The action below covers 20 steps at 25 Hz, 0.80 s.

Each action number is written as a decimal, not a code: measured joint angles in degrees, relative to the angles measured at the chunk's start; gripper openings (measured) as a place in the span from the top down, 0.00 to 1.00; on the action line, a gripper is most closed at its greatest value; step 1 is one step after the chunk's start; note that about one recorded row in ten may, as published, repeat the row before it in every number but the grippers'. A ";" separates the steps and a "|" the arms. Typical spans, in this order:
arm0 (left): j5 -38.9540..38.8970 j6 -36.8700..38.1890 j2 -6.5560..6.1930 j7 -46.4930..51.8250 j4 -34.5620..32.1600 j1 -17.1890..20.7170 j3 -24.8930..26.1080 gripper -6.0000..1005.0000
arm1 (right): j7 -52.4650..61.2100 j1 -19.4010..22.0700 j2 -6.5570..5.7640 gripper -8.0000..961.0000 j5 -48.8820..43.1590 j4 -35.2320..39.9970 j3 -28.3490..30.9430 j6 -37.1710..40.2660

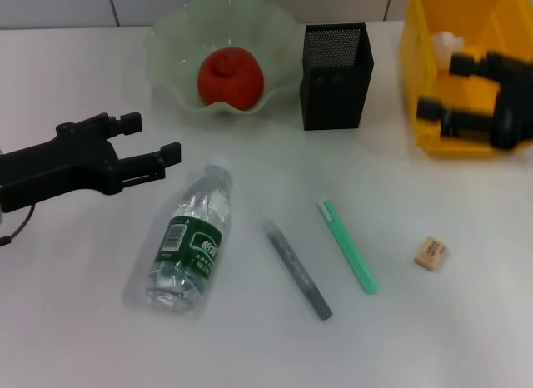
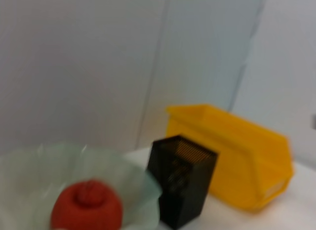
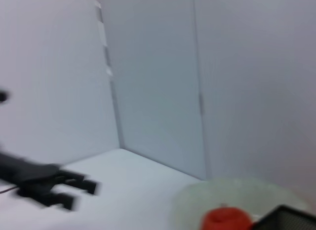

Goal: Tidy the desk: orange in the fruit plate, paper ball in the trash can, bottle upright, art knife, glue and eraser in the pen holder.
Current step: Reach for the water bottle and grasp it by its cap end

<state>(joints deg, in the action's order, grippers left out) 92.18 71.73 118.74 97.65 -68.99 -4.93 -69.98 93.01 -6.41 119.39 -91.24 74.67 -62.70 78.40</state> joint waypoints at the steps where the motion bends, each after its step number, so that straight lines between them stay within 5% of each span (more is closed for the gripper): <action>1: 2.45 -3.01 -0.12 5.14 -4.17 1.24 -3.26 0.15 | -4.52 0.39 -0.02 0.13 1.90 -3.36 0.21 1.56; 3: 13.37 -8.03 -0.05 20.47 -12.85 2.18 -9.82 0.15 | -15.25 0.28 -0.15 0.13 3.28 -14.18 2.25 5.37; 9: 32.76 -12.12 0.08 45.79 -21.72 -0.64 -18.91 0.15 | -30.28 -0.14 -0.21 0.13 3.08 -26.92 3.79 8.07; 20: 52.72 -14.83 0.34 66.75 -19.01 -10.64 -28.08 0.16 | -36.79 -0.20 -0.16 0.13 3.20 -35.75 3.81 7.97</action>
<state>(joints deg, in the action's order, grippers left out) 144.90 56.91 119.08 164.40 -88.00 -15.57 -98.05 56.22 -6.61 119.24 -88.03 38.91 -58.88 86.38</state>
